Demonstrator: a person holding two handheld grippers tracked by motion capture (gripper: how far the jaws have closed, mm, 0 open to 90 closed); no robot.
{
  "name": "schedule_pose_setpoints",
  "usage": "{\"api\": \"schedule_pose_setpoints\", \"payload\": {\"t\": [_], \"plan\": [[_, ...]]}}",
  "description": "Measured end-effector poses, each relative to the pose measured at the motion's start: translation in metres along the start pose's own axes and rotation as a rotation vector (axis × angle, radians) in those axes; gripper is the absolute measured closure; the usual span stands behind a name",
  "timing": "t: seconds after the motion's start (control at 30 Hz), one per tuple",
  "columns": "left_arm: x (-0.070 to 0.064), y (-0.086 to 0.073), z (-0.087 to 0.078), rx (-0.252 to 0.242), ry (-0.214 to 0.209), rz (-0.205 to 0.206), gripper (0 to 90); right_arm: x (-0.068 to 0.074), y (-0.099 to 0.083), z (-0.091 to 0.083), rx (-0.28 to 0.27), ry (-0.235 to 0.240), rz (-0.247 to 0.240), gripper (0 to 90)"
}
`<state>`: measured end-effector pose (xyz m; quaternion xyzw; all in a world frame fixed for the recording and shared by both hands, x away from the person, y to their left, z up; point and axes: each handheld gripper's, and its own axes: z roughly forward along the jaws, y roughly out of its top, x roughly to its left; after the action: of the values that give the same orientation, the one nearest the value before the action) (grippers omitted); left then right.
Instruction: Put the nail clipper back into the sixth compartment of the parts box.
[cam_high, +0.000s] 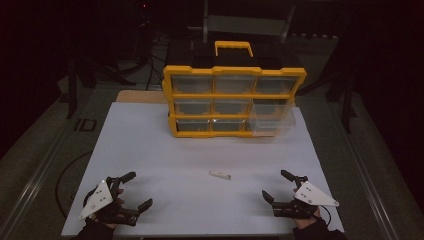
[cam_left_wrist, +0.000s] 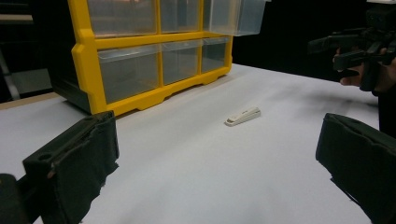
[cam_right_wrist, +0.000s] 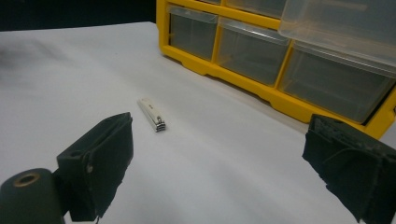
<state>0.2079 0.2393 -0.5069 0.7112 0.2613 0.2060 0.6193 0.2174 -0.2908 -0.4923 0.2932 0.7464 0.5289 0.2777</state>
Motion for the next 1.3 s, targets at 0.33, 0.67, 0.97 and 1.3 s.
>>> {"api": "schedule_pose_setpoints", "payload": {"t": [0.33, 0.67, 0.97, 1.3], "plan": [[-0.001, 0.0, 0.0, 0.008, 0.0, -0.002, 0.3, 0.0, -0.002, 0.003, 0.022, 0.008, -0.007, 8.6], [-0.001, 0.002, 0.002, 0.016, 0.001, -0.007, 0.3, 0.0, 0.0, 0.003, 0.019, 0.008, 0.013, 8.6], [-0.003, 0.003, 0.006, 0.056, -0.009, -0.019, 0.3, 0.003, 0.002, 0.002, 0.001, 0.014, 0.007, 8.6], [-0.003, 0.017, 0.007, 0.027, -0.039, -0.065, 0.3, 0.006, 0.004, 0.001, -0.007, 0.016, 0.001, 8.6]]}}
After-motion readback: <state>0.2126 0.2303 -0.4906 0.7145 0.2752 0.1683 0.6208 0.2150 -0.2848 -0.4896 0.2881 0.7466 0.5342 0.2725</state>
